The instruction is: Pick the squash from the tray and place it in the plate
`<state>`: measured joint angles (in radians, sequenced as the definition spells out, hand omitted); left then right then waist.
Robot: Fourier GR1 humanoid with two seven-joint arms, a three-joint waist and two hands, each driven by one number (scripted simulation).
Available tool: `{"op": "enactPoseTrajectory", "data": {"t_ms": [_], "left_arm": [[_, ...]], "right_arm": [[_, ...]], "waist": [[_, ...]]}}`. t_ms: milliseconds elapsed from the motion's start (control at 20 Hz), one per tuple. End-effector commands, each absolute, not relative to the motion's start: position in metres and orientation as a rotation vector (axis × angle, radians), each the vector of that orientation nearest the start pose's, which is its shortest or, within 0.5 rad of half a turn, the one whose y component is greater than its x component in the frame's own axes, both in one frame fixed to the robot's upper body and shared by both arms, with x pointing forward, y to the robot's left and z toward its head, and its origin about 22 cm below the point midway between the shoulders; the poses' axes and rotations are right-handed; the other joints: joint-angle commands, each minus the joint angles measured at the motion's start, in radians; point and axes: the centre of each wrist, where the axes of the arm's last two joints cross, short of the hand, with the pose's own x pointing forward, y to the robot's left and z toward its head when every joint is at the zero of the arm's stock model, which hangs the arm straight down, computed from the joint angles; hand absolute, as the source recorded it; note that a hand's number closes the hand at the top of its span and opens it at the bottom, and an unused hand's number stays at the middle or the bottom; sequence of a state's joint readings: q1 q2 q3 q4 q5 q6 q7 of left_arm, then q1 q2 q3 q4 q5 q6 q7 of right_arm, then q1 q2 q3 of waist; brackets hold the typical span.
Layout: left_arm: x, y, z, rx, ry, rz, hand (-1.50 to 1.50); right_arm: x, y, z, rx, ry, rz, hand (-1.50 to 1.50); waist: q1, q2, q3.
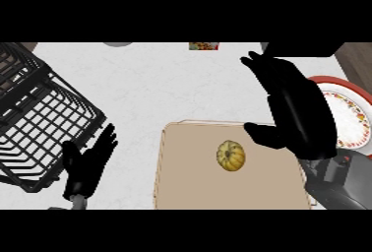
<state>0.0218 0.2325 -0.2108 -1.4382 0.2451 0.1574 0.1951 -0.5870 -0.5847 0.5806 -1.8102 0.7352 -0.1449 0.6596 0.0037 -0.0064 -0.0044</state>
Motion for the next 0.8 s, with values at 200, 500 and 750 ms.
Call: {"op": "enactPoseTrajectory", "data": {"t_ms": [200, 500, 750], "left_arm": [[0.236, 0.231, -0.030, -0.017, -1.182, -0.020, 0.00], [0.229, 0.241, -0.036, -0.010, -1.191, -0.018, 0.00], [0.233, 0.240, -0.035, -0.002, -1.191, 0.000, 0.00]], "right_arm": [[0.260, -0.107, 0.164, -1.201, -1.210, 1.365, -1.50], [0.249, -0.039, 0.144, -1.245, -1.023, 1.423, -1.50], [0.255, -0.031, 0.122, -1.248, -0.915, 1.434, -1.50]], "waist": [[0.002, -0.001, -0.001], [0.015, 0.003, 0.001], [0.003, 0.003, 0.003]]}}
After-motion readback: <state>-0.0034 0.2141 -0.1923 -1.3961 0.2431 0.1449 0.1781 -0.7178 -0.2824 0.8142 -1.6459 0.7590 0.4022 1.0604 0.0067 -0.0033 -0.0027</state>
